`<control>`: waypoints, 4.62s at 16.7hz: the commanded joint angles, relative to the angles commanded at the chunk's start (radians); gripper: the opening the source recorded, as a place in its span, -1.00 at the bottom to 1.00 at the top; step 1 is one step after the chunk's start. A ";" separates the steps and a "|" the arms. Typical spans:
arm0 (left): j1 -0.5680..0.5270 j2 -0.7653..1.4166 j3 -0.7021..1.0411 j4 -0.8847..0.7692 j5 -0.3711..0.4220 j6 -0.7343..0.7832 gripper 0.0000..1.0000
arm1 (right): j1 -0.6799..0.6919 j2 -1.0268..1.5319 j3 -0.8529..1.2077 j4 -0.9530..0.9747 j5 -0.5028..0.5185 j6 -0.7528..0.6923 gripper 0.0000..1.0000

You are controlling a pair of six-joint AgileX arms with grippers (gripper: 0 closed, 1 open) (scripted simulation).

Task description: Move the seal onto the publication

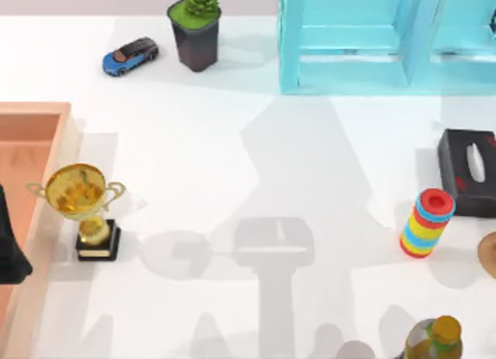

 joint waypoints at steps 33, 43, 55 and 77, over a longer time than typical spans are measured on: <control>0.000 0.000 0.000 0.000 0.000 0.000 1.00 | 1.038 0.716 0.191 0.225 0.675 -1.695 -1.00; 0.000 0.000 0.000 0.000 0.000 0.000 1.00 | 1.040 0.709 0.195 0.235 0.674 -1.691 -1.00; 0.000 0.000 0.000 0.000 0.000 0.000 1.00 | 1.040 0.793 0.183 0.376 0.665 -1.693 -1.00; 0.000 0.000 0.000 0.000 0.000 0.000 1.00 | 1.047 0.810 0.162 0.348 0.687 -1.694 1.00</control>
